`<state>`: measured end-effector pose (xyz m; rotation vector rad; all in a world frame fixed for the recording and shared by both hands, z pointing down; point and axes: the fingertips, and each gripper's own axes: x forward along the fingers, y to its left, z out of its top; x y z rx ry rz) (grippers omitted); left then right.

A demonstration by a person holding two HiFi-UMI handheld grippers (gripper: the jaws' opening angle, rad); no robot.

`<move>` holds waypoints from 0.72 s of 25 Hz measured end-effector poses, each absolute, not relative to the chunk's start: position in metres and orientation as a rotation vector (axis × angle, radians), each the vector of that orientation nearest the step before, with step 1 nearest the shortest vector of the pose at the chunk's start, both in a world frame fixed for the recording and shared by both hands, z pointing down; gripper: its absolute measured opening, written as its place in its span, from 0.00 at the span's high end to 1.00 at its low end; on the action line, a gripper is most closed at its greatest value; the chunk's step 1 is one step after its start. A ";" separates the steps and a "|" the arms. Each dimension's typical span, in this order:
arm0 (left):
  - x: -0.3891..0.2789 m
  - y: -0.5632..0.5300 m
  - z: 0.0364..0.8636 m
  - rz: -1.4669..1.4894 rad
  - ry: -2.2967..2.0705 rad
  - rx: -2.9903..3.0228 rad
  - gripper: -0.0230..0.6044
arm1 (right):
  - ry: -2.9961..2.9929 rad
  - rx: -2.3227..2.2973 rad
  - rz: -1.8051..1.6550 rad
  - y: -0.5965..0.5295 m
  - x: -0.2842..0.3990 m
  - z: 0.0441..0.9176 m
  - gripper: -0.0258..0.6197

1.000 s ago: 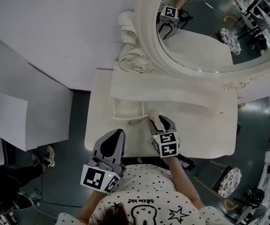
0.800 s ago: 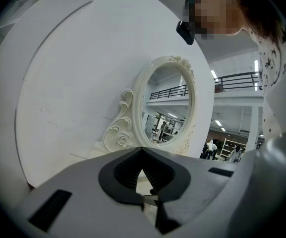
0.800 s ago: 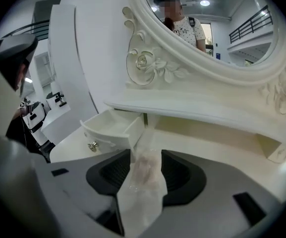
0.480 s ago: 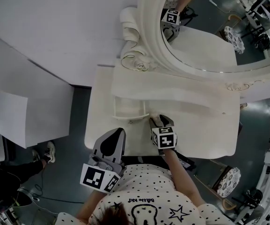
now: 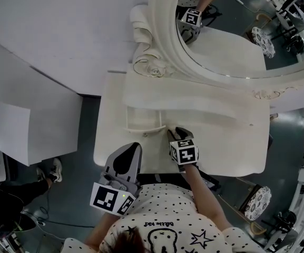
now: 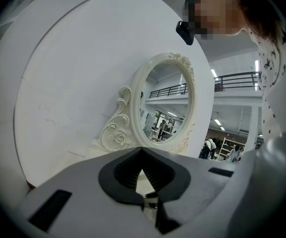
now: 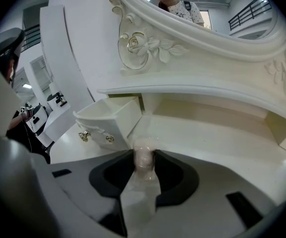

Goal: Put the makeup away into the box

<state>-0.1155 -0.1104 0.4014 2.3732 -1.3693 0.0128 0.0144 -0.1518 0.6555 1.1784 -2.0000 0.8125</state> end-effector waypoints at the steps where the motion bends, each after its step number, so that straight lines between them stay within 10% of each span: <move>1: -0.115 -0.110 0.401 0.014 -1.369 2.375 0.97 | -2.001 1.175 0.809 -0.151 0.014 0.655 0.75; 18: -0.105 -0.100 0.390 -0.028 -1.374 2.411 0.97 | -2.277 1.431 0.619 -0.167 0.039 0.522 0.76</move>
